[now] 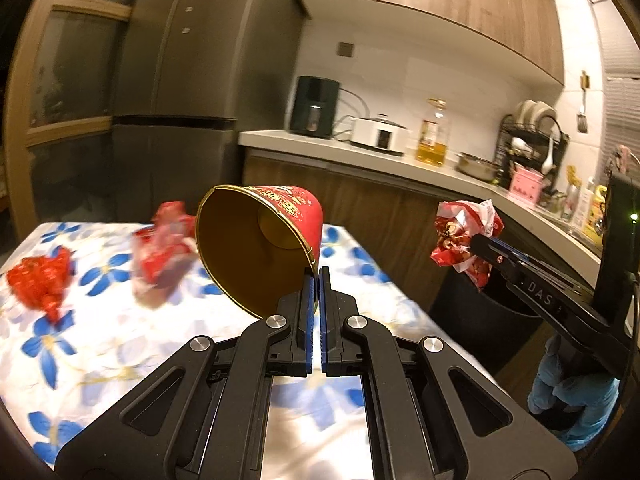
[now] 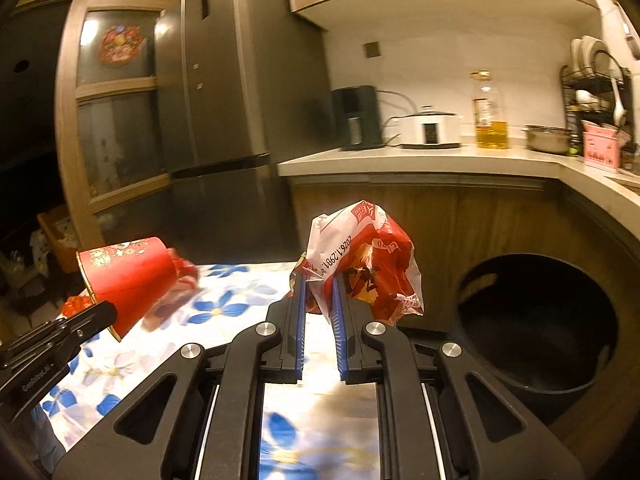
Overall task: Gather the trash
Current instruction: 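Carry the red cup and printed bag over the black bin with both grippers, then open both grippers to drop the cup and bag into the bin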
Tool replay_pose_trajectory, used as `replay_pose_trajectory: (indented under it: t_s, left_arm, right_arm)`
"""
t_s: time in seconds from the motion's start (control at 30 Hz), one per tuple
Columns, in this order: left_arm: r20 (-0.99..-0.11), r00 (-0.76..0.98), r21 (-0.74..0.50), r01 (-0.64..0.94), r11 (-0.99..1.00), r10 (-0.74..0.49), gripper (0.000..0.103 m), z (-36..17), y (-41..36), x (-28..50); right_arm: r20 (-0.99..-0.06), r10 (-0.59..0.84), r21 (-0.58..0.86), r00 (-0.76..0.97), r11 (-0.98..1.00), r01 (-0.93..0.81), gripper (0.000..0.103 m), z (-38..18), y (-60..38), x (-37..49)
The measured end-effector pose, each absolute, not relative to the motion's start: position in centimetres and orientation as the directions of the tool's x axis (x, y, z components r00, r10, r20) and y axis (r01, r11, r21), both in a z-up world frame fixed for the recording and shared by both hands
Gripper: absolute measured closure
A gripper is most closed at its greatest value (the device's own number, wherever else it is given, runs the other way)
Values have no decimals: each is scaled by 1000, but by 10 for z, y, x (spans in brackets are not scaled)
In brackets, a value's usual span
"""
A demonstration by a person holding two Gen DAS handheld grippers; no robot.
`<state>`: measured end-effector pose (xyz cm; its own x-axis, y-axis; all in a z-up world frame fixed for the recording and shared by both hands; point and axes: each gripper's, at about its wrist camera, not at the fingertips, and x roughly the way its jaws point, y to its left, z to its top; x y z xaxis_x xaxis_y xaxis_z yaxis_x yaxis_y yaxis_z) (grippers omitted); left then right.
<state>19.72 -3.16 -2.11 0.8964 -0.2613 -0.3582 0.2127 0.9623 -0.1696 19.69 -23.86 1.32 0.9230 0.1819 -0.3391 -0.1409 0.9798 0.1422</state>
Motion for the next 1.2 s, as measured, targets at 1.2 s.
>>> replay_pose_trajectory:
  t_s: [1.2]
  left_arm:
    - [-357, 679, -174, 627, 760, -642, 102, -40, -266, 277]
  right_arm:
    - [-355, -88, 214, 931, 962, 173, 74, -4, -403, 206]
